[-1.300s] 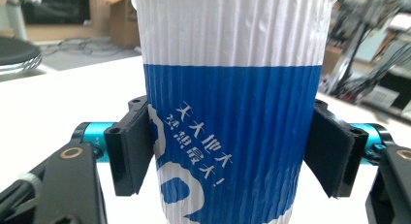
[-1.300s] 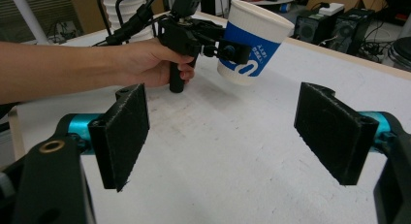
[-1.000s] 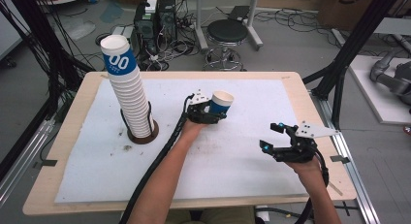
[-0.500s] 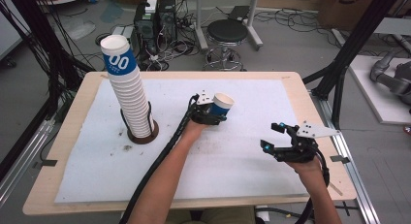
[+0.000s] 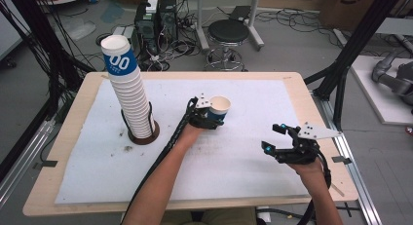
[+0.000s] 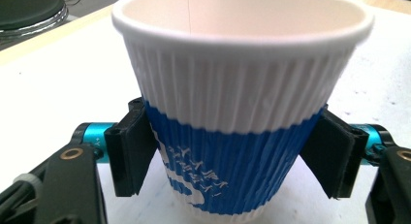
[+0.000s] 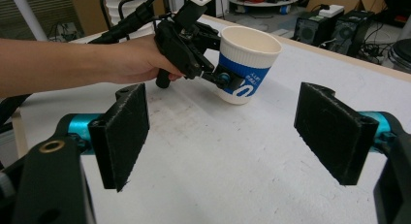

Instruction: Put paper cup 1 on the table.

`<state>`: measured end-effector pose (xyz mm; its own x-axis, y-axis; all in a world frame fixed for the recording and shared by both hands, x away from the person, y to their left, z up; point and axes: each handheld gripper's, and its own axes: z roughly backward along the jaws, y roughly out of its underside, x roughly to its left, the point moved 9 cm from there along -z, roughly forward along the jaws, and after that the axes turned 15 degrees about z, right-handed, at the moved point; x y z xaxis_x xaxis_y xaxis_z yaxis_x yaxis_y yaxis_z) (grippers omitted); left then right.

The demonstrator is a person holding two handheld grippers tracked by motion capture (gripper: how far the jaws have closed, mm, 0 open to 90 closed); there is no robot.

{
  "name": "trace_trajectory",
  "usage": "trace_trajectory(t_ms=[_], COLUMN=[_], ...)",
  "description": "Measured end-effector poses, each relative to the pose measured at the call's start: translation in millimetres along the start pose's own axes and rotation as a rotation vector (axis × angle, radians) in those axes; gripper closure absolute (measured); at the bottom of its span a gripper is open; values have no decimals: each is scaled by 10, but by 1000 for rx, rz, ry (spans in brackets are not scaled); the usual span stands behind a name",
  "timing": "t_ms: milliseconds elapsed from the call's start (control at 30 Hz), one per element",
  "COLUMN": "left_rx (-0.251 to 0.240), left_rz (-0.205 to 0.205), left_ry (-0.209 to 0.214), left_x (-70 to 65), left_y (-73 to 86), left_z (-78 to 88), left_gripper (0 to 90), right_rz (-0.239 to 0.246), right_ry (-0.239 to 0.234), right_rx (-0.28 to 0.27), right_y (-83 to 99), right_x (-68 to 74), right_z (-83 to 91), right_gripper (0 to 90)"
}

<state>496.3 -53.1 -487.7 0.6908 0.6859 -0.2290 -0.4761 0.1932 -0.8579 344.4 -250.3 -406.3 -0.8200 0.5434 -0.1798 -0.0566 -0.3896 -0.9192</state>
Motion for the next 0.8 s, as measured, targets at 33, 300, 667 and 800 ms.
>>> trace_trajectory(t_ms=[33,300,667,800], left_rx=[5,7,49,27], left_rz=[3,12,56,62], left_ry=[-1,-10,-27,-17], left_x=[3,16,45,32], left_y=[13,70,147,172], left_z=[12,48,86,219], left_gripper=[263,247,160,164], right_rz=[5,0,-6,-6], right_ry=[-1,-7,1,1], right_rx=[-2,3,2,1], right_y=[-2,-5,6,7], right_x=[1,19,1,-4], right_z=[-4,-19,-3,6], right_gripper=[208,208,207,207])
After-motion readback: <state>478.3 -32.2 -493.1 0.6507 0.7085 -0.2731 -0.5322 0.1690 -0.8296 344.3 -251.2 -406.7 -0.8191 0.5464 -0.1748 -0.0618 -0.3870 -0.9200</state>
